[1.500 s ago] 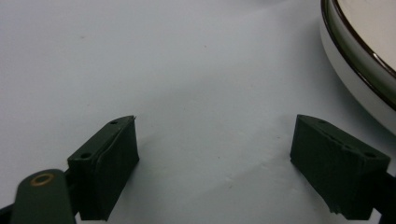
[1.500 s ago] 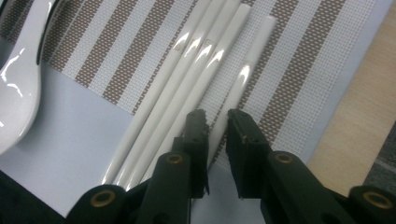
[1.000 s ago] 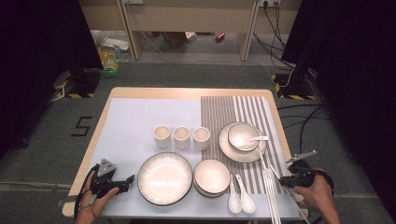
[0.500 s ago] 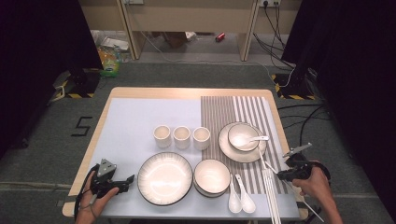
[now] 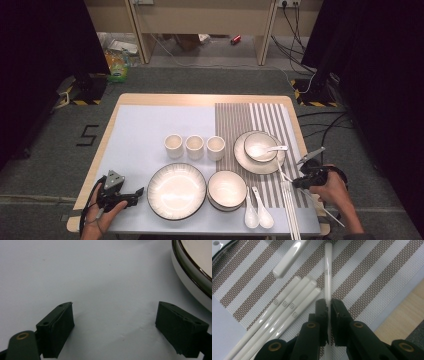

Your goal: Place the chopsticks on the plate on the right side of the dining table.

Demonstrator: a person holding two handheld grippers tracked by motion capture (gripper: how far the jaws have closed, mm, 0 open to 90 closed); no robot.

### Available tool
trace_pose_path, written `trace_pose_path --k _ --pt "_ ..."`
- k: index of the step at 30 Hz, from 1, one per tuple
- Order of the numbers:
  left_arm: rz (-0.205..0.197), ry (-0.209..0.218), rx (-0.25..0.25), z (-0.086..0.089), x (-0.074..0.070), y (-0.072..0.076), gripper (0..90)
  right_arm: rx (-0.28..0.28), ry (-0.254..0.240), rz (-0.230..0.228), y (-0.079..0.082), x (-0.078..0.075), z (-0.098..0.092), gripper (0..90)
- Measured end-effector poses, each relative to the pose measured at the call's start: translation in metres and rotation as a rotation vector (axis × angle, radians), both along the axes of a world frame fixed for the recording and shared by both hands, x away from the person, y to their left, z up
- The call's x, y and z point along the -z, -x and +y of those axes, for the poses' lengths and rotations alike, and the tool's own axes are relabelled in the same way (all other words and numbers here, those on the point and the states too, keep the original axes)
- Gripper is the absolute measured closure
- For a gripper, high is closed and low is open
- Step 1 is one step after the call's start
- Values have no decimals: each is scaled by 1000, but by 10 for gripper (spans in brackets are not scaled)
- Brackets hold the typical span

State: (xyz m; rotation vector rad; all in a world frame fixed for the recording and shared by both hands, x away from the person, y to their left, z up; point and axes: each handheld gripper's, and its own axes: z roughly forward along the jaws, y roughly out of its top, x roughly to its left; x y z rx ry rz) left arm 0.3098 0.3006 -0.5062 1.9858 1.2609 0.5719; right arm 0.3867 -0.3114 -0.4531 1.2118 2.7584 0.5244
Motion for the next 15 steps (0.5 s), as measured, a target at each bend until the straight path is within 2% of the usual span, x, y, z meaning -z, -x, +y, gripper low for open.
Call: trace_pose_path --k 7,9,13,15 --pt "0 0 0 0 0 0 139 -32 1 -2 -6 0 7 840" --pt "15 -4 7 1 -1 0 139 -33 1 1 -7 0 8 839" --pt "16 -3 8 1 -1 0 139 -25 -5 0 -8 -1 7 829" --pt "0 0 0 0 0 0 139 -20 -12 -9 -7 -3 5 819"
